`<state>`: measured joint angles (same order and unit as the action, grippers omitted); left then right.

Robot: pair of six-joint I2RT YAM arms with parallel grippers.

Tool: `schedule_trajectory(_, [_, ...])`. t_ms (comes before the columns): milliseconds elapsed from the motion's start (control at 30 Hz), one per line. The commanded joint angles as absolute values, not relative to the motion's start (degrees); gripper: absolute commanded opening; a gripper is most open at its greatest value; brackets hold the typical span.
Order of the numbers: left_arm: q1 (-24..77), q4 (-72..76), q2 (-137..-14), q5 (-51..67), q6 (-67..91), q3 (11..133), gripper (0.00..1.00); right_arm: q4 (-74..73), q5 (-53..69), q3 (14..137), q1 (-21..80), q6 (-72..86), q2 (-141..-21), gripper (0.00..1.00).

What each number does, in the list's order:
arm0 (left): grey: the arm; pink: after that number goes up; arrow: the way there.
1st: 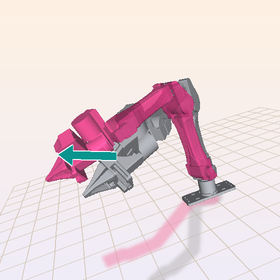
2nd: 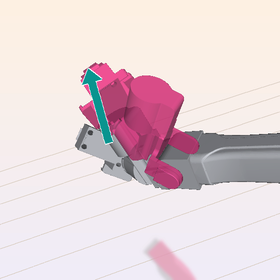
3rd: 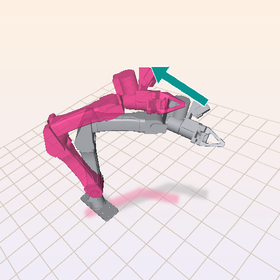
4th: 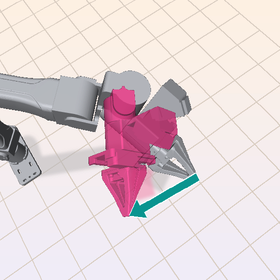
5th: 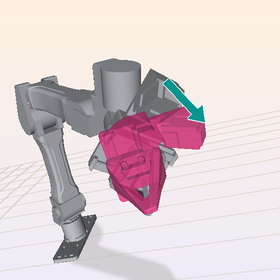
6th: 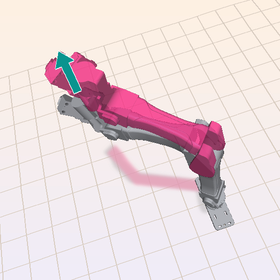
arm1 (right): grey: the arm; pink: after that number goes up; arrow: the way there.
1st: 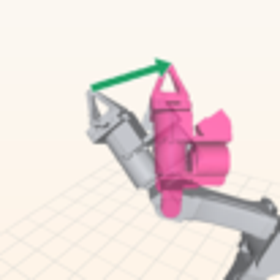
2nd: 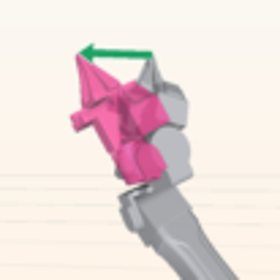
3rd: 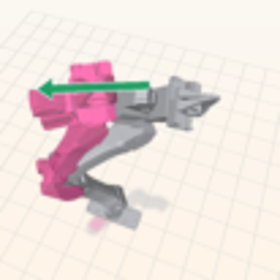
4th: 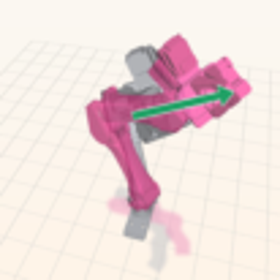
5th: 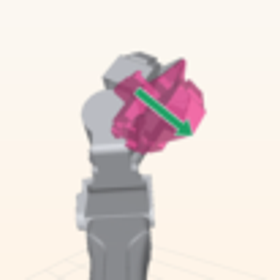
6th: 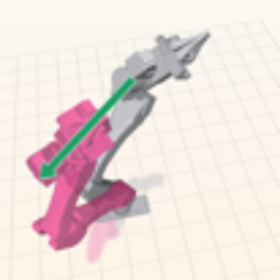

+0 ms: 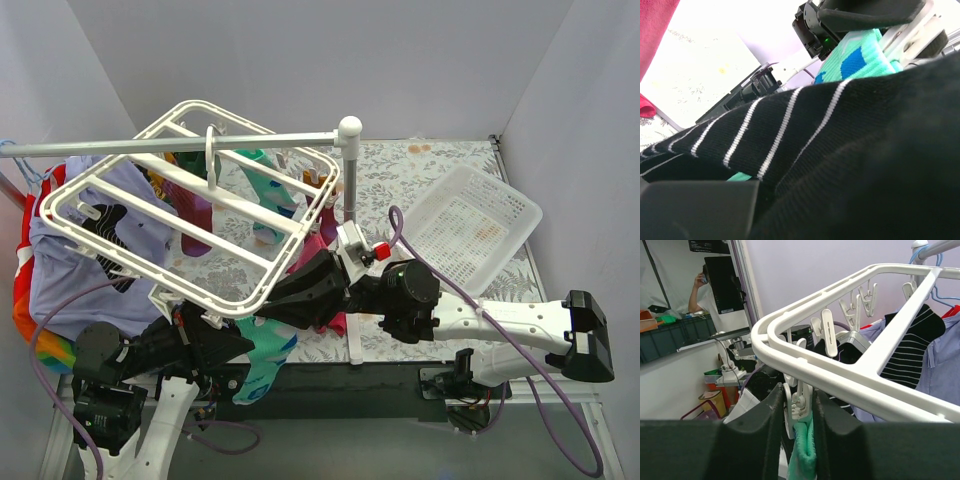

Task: Remove the socks clipped to the hanger

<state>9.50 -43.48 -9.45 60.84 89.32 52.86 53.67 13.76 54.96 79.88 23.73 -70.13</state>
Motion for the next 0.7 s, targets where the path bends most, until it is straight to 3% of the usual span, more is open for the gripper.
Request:
schedule_trajectory(0, [9.1, -45.5, -9.9, 61.5, 88.5, 52.4, 0.0, 57.4, 14.1, 55.3, 79.3, 24.7, -69.4, 0.24])
schedule_trajectory(133, [9.1, -48.2, -9.7, 60.6, 87.1, 51.9, 0.0, 57.2, 14.4, 54.8, 78.7, 25.7, -69.3, 0.01])
schedule_trajectory(667, [9.1, -60.8, -6.8, 59.7, 83.5, 52.6, 0.0, 53.4, 13.9, 51.1, 76.2, 28.8, -67.6, 0.01])
